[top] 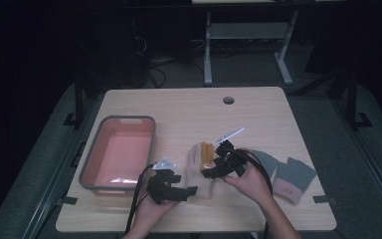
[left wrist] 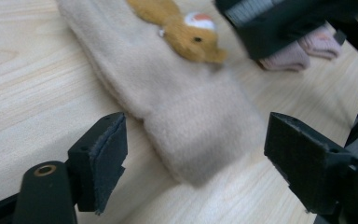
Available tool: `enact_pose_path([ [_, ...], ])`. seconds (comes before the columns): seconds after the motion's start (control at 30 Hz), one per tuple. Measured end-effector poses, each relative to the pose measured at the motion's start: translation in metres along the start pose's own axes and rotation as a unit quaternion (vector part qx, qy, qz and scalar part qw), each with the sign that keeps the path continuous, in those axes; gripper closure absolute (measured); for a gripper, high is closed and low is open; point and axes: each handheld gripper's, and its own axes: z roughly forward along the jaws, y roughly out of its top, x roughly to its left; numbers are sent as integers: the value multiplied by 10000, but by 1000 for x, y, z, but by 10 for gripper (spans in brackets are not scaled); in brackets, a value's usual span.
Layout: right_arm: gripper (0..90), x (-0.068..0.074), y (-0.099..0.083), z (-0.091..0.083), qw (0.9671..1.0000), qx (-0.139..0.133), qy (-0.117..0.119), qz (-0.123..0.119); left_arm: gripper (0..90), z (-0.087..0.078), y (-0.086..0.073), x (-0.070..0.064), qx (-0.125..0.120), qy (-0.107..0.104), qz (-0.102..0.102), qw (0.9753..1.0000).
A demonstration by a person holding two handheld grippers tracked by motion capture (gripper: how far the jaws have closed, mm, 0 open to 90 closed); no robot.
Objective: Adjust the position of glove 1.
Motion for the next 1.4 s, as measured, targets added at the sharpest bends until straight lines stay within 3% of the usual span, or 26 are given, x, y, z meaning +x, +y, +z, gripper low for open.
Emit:
enact_pose_path([
  [0.13, 311, 2, -10, -1, 9997, -33, -32, 224, 291, 4, 6, 7, 185, -60, -215, 9996],
  [0.27, 312, 0, -21, 5, 9987, -74, -198, 468, 319, 7, 8, 13, 303, -128, -431, 9985],
  [0.3, 314, -2, -23, 7, 9984, -99, -145, 534, 320, 9, 8, 13, 325, -129, -476, 9983],
  [0.6, 383, -12, -38, 21, 9931, -192, 53, 1154, 363, 21, 5, 12, 487, 20, -452, 9978],
  [0.87, 384, -13, -43, 31, 9881, -271, 148, 1506, 430, 27, 4, 15, 644, -115, -429, 9969],
  [1.1, 450, -10, -45, 35, 9855, -417, 173, 1633, 458, 29, 4, 14, 657, -165, -372, 9970],
  [1.2, 515, -9, -47, 37, 9825, -505, 224, 1777, 471, 30, 5, 15, 689, -200, -388, 9967],
  [1.4, 609, -7, -48, 39, 9815, -493, 253, 1835, 515, 31, 5, 16, 686, -304, -583, 9955],
])
